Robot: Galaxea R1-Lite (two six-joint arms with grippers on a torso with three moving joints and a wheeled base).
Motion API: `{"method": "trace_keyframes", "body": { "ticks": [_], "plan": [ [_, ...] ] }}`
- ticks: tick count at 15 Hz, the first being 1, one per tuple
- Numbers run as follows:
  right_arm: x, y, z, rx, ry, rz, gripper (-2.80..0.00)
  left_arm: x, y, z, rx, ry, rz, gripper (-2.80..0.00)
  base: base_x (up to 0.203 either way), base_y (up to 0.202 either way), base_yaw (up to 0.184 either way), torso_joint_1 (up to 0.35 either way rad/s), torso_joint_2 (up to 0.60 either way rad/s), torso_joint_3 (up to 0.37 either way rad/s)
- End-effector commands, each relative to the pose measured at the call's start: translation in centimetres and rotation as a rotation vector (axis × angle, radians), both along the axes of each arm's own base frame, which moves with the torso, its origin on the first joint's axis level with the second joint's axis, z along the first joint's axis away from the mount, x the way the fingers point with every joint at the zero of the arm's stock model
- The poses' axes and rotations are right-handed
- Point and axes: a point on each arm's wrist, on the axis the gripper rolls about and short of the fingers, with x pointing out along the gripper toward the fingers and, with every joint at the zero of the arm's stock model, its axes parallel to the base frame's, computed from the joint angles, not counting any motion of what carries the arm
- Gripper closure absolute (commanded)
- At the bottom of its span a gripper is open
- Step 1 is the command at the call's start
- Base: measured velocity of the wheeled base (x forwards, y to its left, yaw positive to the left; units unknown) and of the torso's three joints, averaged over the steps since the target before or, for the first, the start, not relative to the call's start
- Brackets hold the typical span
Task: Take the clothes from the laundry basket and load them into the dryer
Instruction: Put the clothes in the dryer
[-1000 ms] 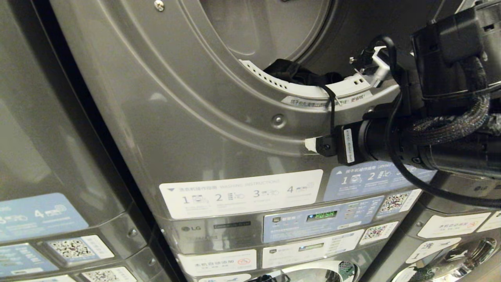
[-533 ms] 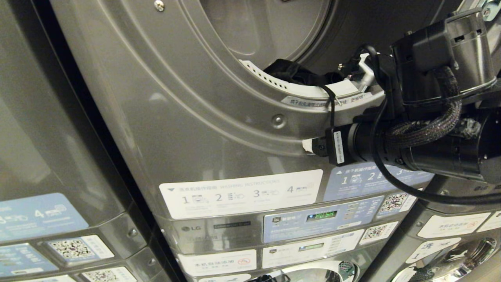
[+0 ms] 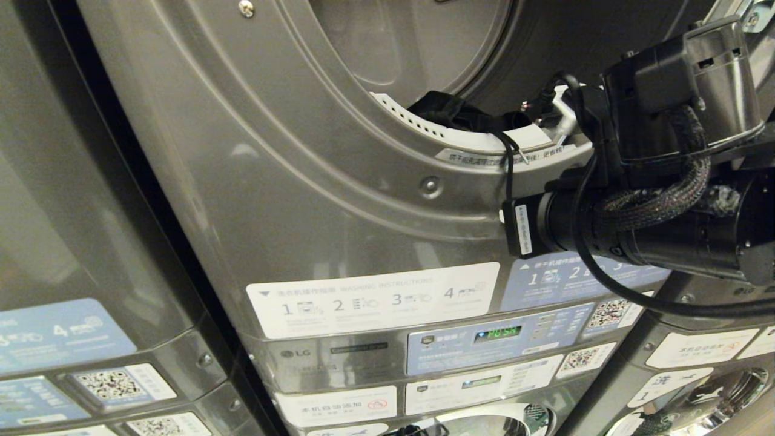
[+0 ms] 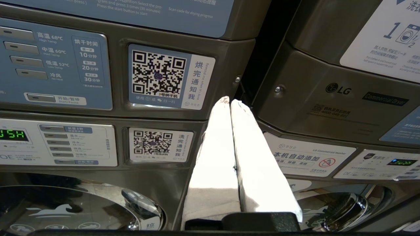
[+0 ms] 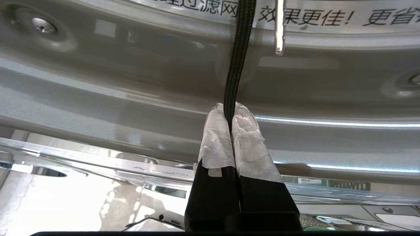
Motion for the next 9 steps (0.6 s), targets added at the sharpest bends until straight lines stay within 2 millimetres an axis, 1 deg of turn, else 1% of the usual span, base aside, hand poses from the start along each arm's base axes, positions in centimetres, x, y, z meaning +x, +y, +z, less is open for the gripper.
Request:
{"method": "trace_keyframes", "body": {
  "ticks": [1,3,5,7,9],
  "plan": [
    [0.0,0.0,0.0,0.001,0.000,-0.002,0.00,0.2,0.0,-0.8,-0.002,0.028,0.001,0.00,0.000,0.000,0.000,0.000,0.00,0.000],
    [-0.3,-0.2,0.3,0.005,-0.007,0.001,0.00,0.2,0.0,-0.8,-0.002,0.029,0.001,0.00,0.000,0.000,0.000,0.000,0.00,0.000],
    [-1.2,-0.9,1.4,0.024,-0.036,0.012,0.00,0.2,0.0,-0.8,-0.002,0.028,-0.001,0.00,0.000,0.000,0.000,0.000,0.00,0.000],
    [-1.7,-1.5,3.3,0.062,-0.089,0.018,0.00,0.2,0.0,-0.8,-0.002,0.029,0.001,0.00,0.000,0.000,0.000,0.000,0.00,0.000],
    [-1.6,-1.4,5.6,0.111,-0.150,0.019,0.00,0.2,0.0,-0.8,-0.002,0.028,0.001,0.00,0.000,0.000,0.000,0.000,0.00,0.000]
  ]
}}
